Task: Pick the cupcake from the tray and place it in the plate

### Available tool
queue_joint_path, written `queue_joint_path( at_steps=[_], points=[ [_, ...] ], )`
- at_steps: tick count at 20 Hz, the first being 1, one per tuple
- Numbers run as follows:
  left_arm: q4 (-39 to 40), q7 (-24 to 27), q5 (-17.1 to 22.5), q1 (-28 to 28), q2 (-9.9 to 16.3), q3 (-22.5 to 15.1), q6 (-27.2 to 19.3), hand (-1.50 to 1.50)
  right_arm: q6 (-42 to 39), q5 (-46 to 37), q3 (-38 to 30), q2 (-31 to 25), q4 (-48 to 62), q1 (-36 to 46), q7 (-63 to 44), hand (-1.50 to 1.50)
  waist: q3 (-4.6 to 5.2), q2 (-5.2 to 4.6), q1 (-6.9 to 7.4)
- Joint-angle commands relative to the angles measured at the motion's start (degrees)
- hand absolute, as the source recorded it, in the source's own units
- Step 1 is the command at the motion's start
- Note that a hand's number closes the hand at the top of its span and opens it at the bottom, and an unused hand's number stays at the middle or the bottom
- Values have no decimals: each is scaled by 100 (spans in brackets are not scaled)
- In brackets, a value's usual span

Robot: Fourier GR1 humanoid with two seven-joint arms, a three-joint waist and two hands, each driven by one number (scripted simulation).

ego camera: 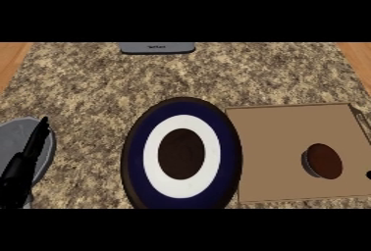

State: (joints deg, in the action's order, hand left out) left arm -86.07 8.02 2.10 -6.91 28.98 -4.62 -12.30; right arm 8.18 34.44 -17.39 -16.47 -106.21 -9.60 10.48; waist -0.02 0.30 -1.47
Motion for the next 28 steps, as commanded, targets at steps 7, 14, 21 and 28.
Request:
queue_joint_path(
  at_steps=[7,14,21,28],
  points=[
    [207,-63,-49,201,-110,103,83,0,-1853,25,-702,-1607,-500,-1600,-768,-150,5,-16,14],
    [535,316,-93,228,-110,248,281,0,-2084,-619,-673,-2403,-270,-1367,-1654,-150,7,-36,133],
    [149,52,-208,84,-200,144,348,0,-2392,-966,-44,-2997,-10,-604,-2822,-150,4,-34,212],
    [197,-37,-429,256,-418,149,294,0,-3319,-1740,453,-3096,1178,-8,-2477,-150,0,-37,184]
  ],
)
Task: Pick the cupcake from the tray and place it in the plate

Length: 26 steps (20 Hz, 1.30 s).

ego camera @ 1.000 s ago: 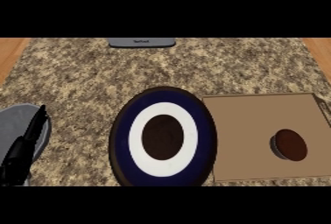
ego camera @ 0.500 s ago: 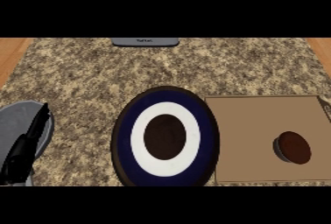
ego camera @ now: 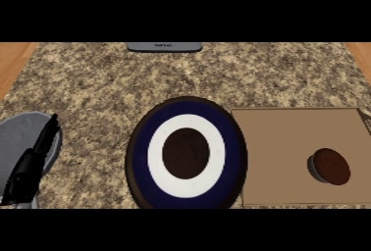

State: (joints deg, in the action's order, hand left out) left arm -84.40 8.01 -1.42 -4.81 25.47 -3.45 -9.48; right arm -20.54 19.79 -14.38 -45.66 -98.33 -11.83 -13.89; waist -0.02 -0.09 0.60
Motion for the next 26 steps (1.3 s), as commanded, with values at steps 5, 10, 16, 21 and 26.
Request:
queue_joint_path(
  at_steps=[5,10,16,21,26],
  points=[
    [36,-202,-89,306,-100,115,112,0,-759,-1182,788,-71,1230,934,312,-150,-3,-6,16],
    [426,372,-166,-37,-182,388,317,0,-832,-1813,896,419,1473,1135,449,-150,1,3,-23],
    [-143,-203,-542,-7,-592,194,194,0,-1379,-2125,787,646,1757,1233,863,-150,0,7,-43],
    [81,164,-775,-137,-724,419,195,0,-1579,-2347,682,855,1624,1218,609,-150,3,11,-62],
    [-141,-271,-568,151,-524,798,655,0,-1453,-2891,794,1259,1711,1056,861,-150,2,13,-68]
  ],
)
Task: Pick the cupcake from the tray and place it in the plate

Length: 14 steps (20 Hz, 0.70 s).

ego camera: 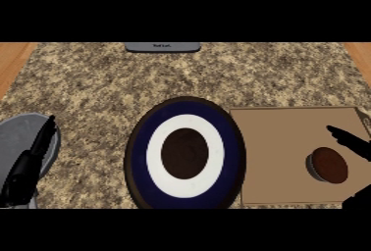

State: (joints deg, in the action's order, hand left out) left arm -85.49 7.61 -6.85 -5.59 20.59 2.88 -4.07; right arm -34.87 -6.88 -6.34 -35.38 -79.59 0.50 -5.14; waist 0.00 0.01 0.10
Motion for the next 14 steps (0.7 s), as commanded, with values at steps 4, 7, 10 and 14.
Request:
queue_joint_path(
  at_steps=[4,7,10,14],
  points=[
    [-435,-468,-8,9,-16,286,372,0,-79,-415,-37,432,246,485,-263,-150,0,2,8],
    [-49,-74,-188,134,-206,326,342,0,169,-944,24,599,598,132,655,-150,0,0,-5],
    [223,-108,-307,437,-244,360,265,0,214,-869,81,893,540,304,594,150,0,-2,-11],
    [-516,-487,-562,51,-546,89,133,0,163,-918,-177,756,701,239,990,150,-1,4,-1]
  ],
)
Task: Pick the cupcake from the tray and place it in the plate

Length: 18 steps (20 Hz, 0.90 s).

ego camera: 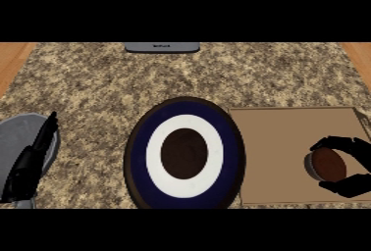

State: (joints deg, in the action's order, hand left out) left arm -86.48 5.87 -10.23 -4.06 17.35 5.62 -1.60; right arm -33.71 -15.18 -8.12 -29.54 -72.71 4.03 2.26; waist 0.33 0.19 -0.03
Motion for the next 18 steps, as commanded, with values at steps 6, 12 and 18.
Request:
queue_joint_path(
  at_steps=[6,12,18],
  points=[
    [218,106,-1,110,-19,183,155,0,1307,-1418,229,-22,384,-126,828,150,-38,-30,28],
    [128,-142,160,301,266,438,360,0,2634,-2462,454,153,-360,-695,267,150,-34,-15,-28],
    [-78,20,-227,-133,-205,62,15,0,3397,-2493,-177,155,-1267,-951,39,150,-30,0,-65]
  ],
)
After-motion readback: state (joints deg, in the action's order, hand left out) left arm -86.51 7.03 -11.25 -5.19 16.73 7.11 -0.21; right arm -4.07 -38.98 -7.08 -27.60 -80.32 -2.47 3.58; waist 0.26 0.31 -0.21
